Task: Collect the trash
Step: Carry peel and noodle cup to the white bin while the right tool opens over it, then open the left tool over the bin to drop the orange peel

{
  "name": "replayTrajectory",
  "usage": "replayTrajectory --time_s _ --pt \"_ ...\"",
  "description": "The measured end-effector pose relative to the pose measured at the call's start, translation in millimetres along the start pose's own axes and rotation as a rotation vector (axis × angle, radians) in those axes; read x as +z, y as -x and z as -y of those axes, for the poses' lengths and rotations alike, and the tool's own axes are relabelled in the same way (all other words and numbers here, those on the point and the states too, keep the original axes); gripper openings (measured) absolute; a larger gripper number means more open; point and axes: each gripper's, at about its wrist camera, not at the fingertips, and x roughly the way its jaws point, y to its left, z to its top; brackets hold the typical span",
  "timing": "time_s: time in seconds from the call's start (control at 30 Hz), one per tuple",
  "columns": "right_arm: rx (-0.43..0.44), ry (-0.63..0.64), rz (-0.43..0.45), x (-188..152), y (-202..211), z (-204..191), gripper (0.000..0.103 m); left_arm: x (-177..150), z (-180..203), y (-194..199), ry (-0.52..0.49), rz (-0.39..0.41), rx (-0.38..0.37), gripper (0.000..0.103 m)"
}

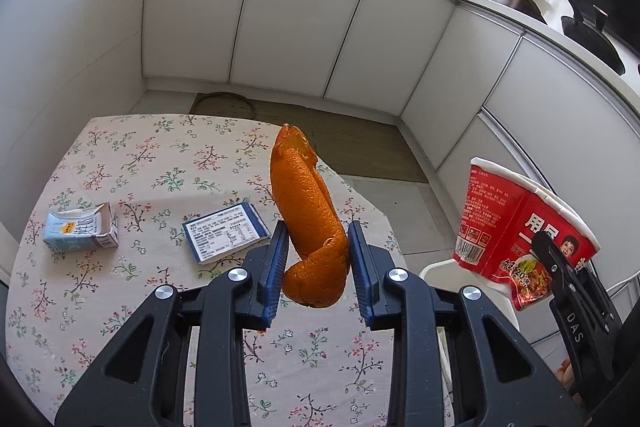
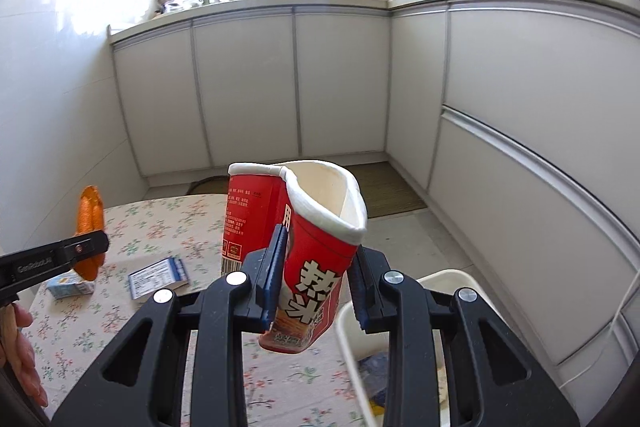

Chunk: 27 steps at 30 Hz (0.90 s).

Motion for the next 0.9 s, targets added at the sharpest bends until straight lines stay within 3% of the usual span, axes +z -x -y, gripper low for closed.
replayTrajectory --time_s 0.43,0.73,0.9 --pt "-0.253 -0.053 -0.012 -2.0 -1.7 70.8 0.032 -11.6 60.4 -11.2 -0.096 -0.023 -0.065 0.029" --pt "-0.385 -0.107 0.052 -10.1 21.4 115.7 0.085 -24.8 110.2 -23.2 -0.158 -0.048 -0.127 0.029" --pt "-0.461 -0.145 0.055 -14.7 28.8 145.3 0.094 -35.0 142.1 -31.9 -0.203 -0.060 -0.168 0.029"
